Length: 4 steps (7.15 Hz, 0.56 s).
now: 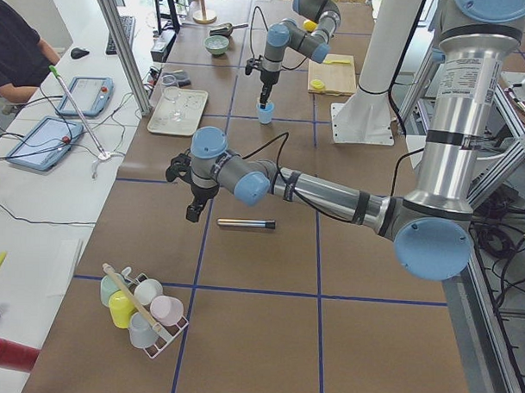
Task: Squeeze lemon into cup
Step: 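Carry the lemon slice with the right gripper over the blue cup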
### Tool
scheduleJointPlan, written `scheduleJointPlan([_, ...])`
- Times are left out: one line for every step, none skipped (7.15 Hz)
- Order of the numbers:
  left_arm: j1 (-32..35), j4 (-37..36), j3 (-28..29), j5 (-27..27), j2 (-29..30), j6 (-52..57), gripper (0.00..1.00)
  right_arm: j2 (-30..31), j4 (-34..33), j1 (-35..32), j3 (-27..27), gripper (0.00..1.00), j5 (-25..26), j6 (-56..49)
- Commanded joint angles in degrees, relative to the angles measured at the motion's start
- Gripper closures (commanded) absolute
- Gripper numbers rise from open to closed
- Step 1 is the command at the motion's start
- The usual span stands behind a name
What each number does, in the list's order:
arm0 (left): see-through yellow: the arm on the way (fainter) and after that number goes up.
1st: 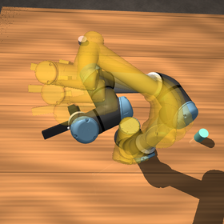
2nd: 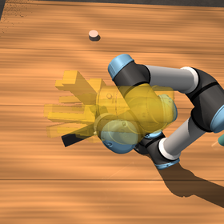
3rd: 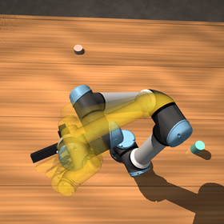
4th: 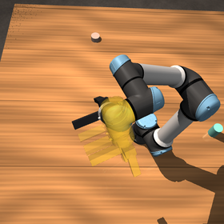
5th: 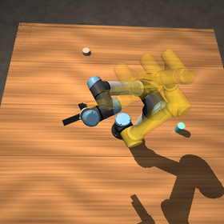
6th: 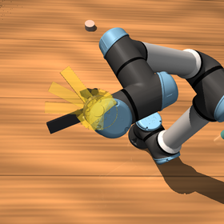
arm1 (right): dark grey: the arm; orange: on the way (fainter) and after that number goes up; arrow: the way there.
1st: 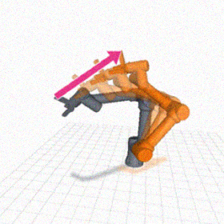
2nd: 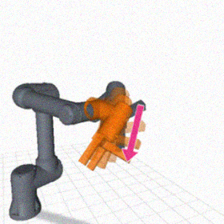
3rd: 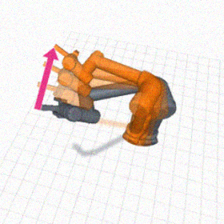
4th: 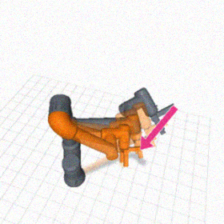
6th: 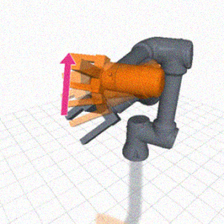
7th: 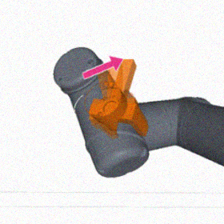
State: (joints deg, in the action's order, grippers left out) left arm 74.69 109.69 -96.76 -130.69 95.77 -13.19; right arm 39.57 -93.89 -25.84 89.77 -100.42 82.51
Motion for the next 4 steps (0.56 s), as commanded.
scheduleJointPlan([0.02,0.00,-0.09,0.00,0.03,0.01,0.00,0.41,-2.17,0.00,1.02,0.47,-0.39,-0.07])
scheduleJointPlan([0.02,0.00,-0.18,0.00,-0.06,0.01,0.00,0.50,-2.17,-0.17,1.02,0.41,-0.30,-0.16])
scheduleJointPlan([0.02,0.00,-0.18,0.00,0.03,0.01,0.00,0.59,-2.17,-0.43,0.94,0.34,-0.21,-0.51])
scheduleJointPlan([0.02,0.00,-0.18,0.00,0.03,0.01,0.00,0.77,-2.17,-0.44,1.02,0.16,-0.21,-0.51])
